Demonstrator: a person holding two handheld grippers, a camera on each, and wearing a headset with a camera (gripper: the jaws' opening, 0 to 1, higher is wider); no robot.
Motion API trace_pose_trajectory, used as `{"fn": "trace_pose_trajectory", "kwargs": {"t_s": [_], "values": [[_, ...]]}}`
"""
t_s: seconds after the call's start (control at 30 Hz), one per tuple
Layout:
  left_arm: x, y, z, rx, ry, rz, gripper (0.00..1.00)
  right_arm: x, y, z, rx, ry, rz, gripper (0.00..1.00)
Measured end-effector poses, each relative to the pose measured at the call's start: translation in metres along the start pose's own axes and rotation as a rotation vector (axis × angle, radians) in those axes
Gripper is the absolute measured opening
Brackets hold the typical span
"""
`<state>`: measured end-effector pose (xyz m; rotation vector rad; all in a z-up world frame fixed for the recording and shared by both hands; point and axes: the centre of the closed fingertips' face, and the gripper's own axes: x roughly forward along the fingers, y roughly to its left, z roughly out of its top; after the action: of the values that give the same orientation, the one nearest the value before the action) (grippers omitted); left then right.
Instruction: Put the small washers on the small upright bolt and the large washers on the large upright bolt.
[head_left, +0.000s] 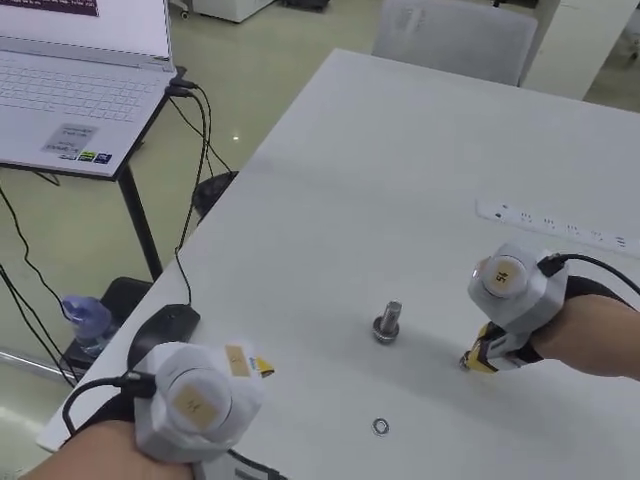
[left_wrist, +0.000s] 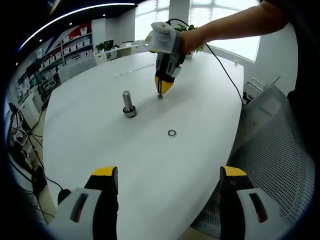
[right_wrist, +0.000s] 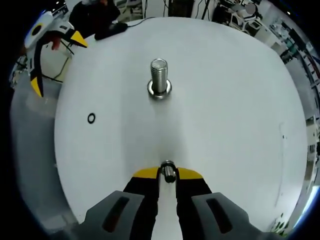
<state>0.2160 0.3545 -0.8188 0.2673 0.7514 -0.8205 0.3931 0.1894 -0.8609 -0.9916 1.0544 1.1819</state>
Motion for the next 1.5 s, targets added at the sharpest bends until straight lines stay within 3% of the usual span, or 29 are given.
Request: {"fn": "trace_pose_trajectory", "kwargs": {"t_s": [1.03,1.5], "values": [[0.0024,-0.0051,-0.0013,-0.005,0.001,-0.021,0.79,0.0069,0.0023,-0.0031,0.0,0.013,0.009,0.13],[0.0013,-0.0019,0.0032,-0.007,-0.014,-0.016,0.8,0.0026,-0.0026,-0.0002,-0.006,-0.004,-0.001,0.25]]}}
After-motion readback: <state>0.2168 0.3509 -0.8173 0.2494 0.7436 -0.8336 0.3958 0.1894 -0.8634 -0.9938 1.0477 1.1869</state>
